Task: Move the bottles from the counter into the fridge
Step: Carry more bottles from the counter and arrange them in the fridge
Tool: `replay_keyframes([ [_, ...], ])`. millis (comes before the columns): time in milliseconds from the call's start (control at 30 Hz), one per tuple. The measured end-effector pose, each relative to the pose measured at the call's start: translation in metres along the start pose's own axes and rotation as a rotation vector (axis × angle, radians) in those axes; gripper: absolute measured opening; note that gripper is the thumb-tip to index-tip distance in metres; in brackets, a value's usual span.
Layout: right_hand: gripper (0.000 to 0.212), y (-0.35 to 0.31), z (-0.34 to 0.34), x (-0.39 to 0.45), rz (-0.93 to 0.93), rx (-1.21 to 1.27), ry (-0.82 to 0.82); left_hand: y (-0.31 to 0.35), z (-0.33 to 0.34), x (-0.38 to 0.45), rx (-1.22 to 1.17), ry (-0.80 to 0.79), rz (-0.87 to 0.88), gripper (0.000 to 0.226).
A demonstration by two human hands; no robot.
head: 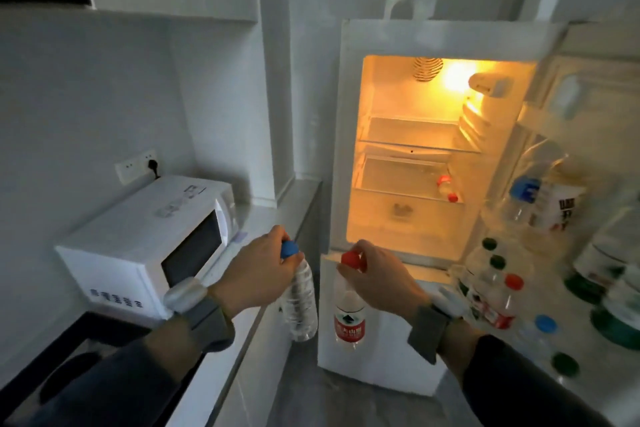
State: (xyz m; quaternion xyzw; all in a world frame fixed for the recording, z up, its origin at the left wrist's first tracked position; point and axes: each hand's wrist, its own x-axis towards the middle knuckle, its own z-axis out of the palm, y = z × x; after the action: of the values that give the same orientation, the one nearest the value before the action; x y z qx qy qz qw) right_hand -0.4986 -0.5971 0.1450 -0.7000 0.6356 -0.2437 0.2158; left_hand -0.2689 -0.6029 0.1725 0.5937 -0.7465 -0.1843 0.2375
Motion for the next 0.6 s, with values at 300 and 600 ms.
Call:
replay_keyframes([
  [300,0.032,0.044,-0.041,0.056,0.256,0.010,0.217,0.031,0.040,0.133,-0.074,-0.130,0.249,0.014],
  [600,0.033,0.065,-0.073,0.075,0.385,0.109,0.367,0.058,0.078,0.221,-0.042,-0.258,0.372,0.019],
])
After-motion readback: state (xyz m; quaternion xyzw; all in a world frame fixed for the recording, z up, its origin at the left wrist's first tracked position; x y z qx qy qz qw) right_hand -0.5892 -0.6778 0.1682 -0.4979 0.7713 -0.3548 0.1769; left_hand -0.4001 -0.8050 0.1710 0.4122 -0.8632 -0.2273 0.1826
